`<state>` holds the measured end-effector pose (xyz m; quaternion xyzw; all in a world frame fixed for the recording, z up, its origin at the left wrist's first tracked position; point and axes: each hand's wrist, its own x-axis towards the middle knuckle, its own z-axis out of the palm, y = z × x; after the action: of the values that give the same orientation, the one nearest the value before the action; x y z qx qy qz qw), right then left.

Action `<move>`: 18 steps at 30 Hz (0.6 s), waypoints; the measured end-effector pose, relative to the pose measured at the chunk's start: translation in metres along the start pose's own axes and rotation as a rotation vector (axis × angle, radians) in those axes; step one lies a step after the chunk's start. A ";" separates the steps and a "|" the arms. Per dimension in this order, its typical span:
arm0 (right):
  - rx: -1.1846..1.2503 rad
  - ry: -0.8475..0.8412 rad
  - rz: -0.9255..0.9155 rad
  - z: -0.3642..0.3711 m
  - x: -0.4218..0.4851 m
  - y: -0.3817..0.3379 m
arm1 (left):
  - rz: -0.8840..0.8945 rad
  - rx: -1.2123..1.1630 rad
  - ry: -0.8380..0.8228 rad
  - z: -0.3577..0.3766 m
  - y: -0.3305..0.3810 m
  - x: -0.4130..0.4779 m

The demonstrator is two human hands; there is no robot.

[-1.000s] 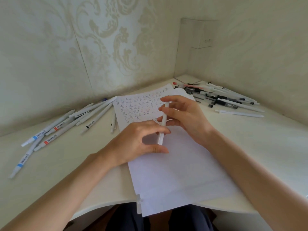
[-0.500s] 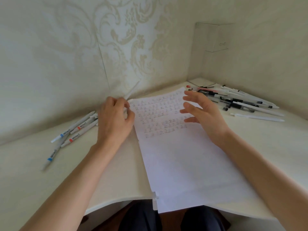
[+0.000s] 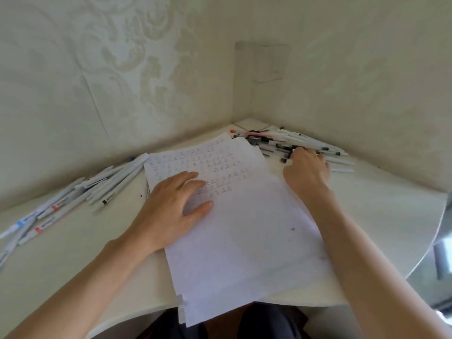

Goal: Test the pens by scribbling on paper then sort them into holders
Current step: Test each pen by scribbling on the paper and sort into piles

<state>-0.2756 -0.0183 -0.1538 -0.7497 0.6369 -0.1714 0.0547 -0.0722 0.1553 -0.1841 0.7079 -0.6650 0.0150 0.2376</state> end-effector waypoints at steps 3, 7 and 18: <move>-0.067 -0.016 0.039 0.005 0.006 0.009 | -0.064 0.011 -0.103 0.004 -0.003 0.001; -0.056 0.046 -0.018 0.012 0.009 0.011 | -0.074 0.013 -0.104 0.005 -0.003 0.001; 0.284 0.333 -0.488 0.004 -0.036 -0.045 | -0.078 0.001 -0.093 0.006 -0.003 0.001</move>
<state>-0.2367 0.0242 -0.1502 -0.8268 0.4084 -0.3867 0.0110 -0.0707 0.1527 -0.1901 0.7332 -0.6474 -0.0269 0.2066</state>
